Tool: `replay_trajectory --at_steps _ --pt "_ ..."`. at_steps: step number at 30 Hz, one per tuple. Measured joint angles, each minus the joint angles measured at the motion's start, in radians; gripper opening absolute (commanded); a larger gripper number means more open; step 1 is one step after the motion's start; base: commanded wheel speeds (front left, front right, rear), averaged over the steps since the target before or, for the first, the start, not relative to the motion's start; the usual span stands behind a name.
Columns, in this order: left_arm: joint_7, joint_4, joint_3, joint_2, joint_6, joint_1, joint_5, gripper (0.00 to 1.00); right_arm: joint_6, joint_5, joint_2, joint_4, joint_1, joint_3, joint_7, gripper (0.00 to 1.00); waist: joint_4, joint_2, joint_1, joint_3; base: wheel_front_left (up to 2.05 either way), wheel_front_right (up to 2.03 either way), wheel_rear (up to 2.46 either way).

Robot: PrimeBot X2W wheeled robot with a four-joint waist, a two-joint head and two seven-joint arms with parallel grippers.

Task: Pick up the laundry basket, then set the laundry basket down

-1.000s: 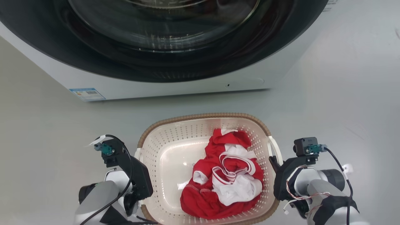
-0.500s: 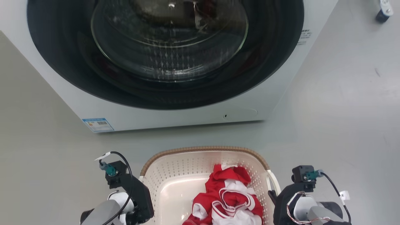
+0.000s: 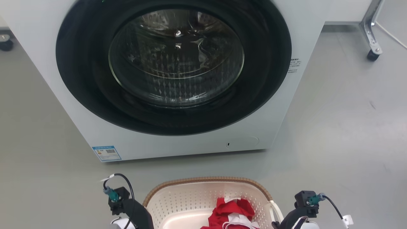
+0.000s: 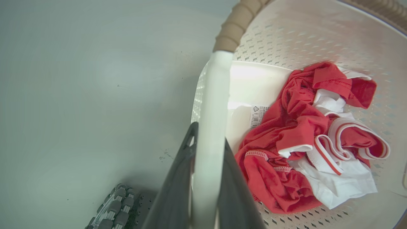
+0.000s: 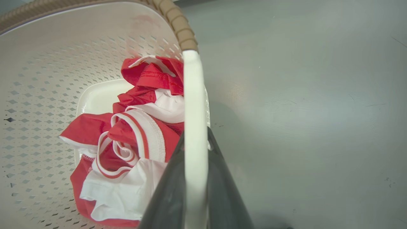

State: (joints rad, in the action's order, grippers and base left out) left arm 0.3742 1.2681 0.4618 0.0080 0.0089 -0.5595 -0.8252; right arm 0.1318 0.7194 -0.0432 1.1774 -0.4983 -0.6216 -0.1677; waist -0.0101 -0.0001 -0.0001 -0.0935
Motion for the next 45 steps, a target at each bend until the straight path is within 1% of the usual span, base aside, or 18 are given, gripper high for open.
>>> replay_trajectory --at_steps 6,21,45 --pt "0.024 -0.004 0.017 0.004 0.009 0.041 -0.035 0.00 0.000 0.020 -0.001 -0.002 0.022 -0.019 -0.026 0.00 -0.002 0.0000 0.0000 0.049 0.00 0.00 0.00" --pt "0.064 -0.024 0.060 0.008 0.027 0.076 -0.063 0.00 0.000 0.048 -0.017 -0.021 0.050 -0.063 -0.061 0.00 0.002 0.0000 0.0000 0.131 0.00 0.00 0.00" --pt "0.074 -0.024 0.095 0.009 0.035 0.076 -0.097 0.00 0.000 0.105 -0.030 -0.036 0.058 -0.100 -0.079 0.00 0.001 0.0001 0.0001 0.144 0.00 0.00 0.00"
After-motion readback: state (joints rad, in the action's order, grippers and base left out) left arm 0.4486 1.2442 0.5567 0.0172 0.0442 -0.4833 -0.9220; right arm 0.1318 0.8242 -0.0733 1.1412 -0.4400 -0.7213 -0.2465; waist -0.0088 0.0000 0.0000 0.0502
